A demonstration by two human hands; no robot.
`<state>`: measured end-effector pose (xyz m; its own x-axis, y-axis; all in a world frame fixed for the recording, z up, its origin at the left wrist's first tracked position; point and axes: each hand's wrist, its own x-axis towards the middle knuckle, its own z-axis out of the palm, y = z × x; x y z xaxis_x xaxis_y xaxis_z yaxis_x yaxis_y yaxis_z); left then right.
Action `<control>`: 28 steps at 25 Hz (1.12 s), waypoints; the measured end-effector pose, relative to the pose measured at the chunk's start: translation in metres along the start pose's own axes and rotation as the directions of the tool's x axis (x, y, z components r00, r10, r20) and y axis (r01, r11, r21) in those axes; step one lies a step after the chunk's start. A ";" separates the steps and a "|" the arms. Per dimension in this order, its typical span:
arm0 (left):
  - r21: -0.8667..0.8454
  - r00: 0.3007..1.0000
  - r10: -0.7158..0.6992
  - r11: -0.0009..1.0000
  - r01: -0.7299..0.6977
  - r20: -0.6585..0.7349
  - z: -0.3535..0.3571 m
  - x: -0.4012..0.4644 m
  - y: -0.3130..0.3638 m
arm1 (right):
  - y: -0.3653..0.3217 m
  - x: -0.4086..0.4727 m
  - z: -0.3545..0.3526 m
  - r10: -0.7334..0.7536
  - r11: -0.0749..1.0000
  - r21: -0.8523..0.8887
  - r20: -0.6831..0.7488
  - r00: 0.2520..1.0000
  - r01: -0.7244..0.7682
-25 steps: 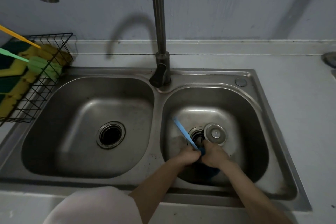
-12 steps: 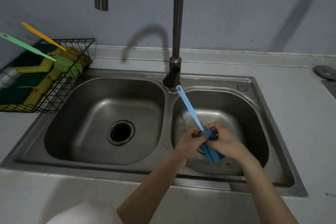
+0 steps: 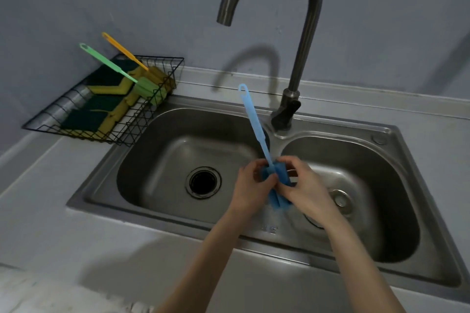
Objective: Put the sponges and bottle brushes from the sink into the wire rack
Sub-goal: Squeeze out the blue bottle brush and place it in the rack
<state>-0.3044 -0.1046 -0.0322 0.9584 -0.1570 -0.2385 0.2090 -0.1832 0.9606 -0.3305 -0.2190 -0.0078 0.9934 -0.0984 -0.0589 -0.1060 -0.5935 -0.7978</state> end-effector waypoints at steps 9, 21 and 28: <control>0.111 0.964 0.119 0.989 -0.095 -0.238 -0.102 -0.002 -0.001 | -0.069 0.020 0.079 -0.146 0.988 0.056 0.026 0.989 0.144; 0.258 0.888 0.305 0.940 -0.223 -0.344 -0.247 0.026 0.017 | -0.167 0.075 0.171 -0.285 0.952 0.108 -0.022 0.958 0.286; 0.249 0.866 0.367 0.923 -0.293 -0.341 -0.305 0.070 0.040 | -0.220 0.122 0.198 -0.371 0.928 -0.004 -0.122 0.921 0.373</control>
<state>-0.1691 0.1731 0.0332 0.9725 0.1279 0.1946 -0.1364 -0.3645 0.9212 -0.1776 0.0580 0.0417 0.9487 0.0323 0.3146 0.2721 -0.5906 -0.7597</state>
